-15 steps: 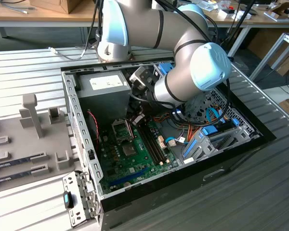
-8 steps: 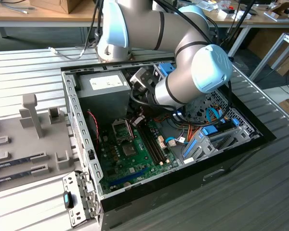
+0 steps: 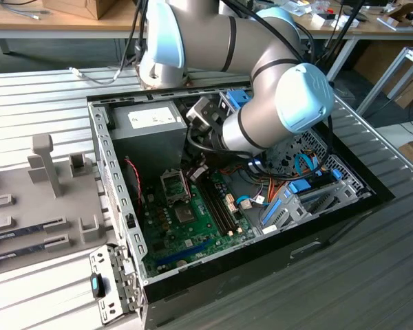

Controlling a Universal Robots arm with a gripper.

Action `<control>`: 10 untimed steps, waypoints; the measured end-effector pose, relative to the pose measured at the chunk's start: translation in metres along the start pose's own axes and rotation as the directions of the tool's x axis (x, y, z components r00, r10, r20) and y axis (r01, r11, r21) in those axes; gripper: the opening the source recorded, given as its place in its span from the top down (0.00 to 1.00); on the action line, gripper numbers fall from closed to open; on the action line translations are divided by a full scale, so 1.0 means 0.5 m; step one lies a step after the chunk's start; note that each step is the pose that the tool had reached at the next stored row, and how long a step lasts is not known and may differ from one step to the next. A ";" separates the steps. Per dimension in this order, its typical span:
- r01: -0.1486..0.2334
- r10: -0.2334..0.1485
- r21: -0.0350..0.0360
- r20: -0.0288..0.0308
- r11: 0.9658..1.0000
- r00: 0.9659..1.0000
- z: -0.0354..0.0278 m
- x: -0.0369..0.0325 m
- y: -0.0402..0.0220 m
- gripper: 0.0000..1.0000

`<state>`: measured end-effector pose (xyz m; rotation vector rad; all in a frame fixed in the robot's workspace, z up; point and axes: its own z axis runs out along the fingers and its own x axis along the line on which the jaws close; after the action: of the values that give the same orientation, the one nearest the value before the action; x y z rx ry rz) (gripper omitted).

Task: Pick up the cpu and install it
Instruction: 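Close the cpu cover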

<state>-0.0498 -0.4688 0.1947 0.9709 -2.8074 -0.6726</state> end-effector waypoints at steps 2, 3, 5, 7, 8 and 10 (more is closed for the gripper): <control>0.004 -0.004 0.000 -0.002 1.000 1.000 -0.002 0.000 0.001 0.89; 0.006 -0.006 0.000 -0.003 1.000 1.000 -0.003 0.000 0.001 0.89; 0.011 -0.011 -0.001 -0.006 1.000 1.000 -0.006 0.000 0.002 0.89; 0.016 -0.016 -0.001 -0.007 1.000 1.000 -0.009 0.000 0.003 0.89; 0.017 -0.017 -0.001 -0.008 1.000 1.000 -0.010 0.000 0.004 0.89; 0.020 -0.020 -0.001 -0.009 1.000 1.000 -0.011 0.000 0.004 0.89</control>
<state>-0.0498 -0.4694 0.2007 1.0002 -2.7925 -0.6703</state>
